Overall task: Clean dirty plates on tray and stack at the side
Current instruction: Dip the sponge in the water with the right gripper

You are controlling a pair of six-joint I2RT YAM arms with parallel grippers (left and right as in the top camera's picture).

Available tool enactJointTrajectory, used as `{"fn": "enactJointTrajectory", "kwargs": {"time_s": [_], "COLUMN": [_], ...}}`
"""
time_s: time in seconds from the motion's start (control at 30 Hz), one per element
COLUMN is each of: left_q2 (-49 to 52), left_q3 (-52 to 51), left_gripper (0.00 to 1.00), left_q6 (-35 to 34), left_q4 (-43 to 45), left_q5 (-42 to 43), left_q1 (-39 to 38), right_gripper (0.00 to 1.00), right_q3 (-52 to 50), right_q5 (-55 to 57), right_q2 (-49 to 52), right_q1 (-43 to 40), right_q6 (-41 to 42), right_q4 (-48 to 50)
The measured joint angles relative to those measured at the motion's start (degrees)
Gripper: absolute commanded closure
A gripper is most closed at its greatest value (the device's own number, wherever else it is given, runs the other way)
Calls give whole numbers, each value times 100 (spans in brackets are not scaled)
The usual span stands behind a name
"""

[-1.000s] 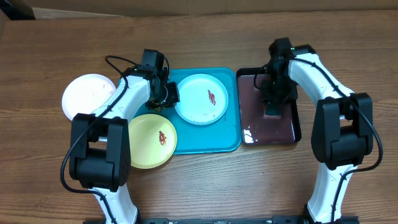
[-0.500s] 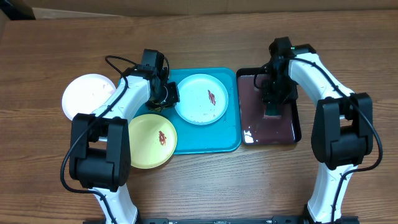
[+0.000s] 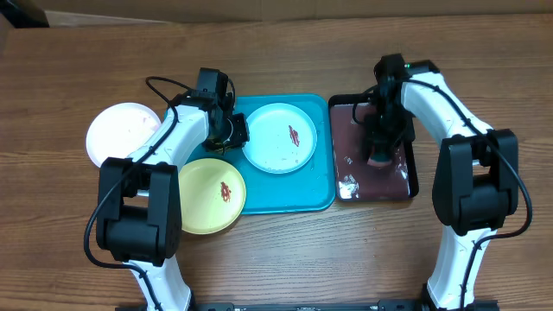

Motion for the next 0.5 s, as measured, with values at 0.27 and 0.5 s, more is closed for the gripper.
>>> {"fn": "enactJointTrajectory", "kwargs": {"time_s": [0.27, 0.5], "left_q2": [0, 0], "left_q3": [0, 0], "left_gripper": [71, 73], "left_q6": [44, 44], "left_q4": [197, 201], "left_q5": [-24, -214], "left_q1": [0, 0], "right_gripper": [96, 96], "right_q3": [662, 658], "right_q5": [-37, -37], "right_q2": [-238, -315], "right_q1": [0, 0], "right_q6": [-2, 0], "right_q4": [-540, -664]}}
